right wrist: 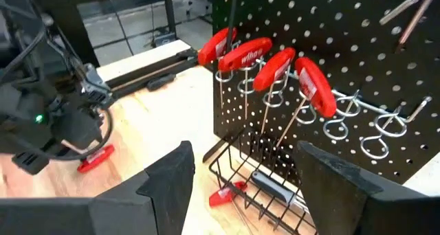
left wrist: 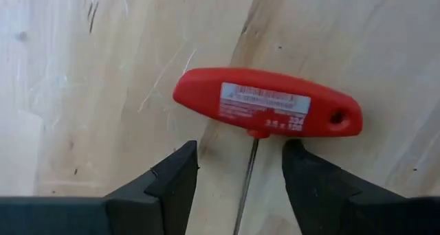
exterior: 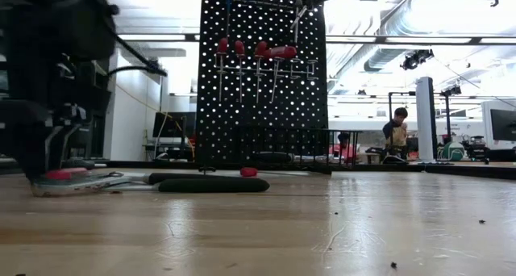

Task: Hang tools onto peg board
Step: Hang the red allen wrench on the peg board

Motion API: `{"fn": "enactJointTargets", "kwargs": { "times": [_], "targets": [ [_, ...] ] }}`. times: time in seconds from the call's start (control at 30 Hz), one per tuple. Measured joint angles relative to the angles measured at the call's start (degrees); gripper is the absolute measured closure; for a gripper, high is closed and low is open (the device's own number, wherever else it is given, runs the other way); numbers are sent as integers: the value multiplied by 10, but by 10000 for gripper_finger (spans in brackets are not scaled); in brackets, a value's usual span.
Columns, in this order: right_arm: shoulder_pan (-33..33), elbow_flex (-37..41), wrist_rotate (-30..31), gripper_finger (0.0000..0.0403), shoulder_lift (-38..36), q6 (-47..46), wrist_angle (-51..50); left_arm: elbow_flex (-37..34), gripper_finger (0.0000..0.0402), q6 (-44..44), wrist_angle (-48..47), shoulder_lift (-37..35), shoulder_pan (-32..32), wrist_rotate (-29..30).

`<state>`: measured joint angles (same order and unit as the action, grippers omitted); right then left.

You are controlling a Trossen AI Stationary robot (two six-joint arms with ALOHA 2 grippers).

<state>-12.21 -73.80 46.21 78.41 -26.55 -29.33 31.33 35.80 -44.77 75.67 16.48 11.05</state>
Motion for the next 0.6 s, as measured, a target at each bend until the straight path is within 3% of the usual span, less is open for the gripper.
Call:
{"fn": "enactJointTargets", "kwargs": {
  "times": [0.13,0.3,0.47,0.6],
  "targets": [
    [-3,0,-14,167,0,0,-11,4,254,-21,16,45,-30,-49],
    [-18,0,-21,167,0,0,-24,12,385,-4,43,58,-57,-99],
    [-42,0,-22,167,-2,0,-35,43,399,0,78,50,-68,-99],
    [-66,0,-21,167,-13,-5,-48,82,401,1,179,35,-67,-97]
  ]
}}
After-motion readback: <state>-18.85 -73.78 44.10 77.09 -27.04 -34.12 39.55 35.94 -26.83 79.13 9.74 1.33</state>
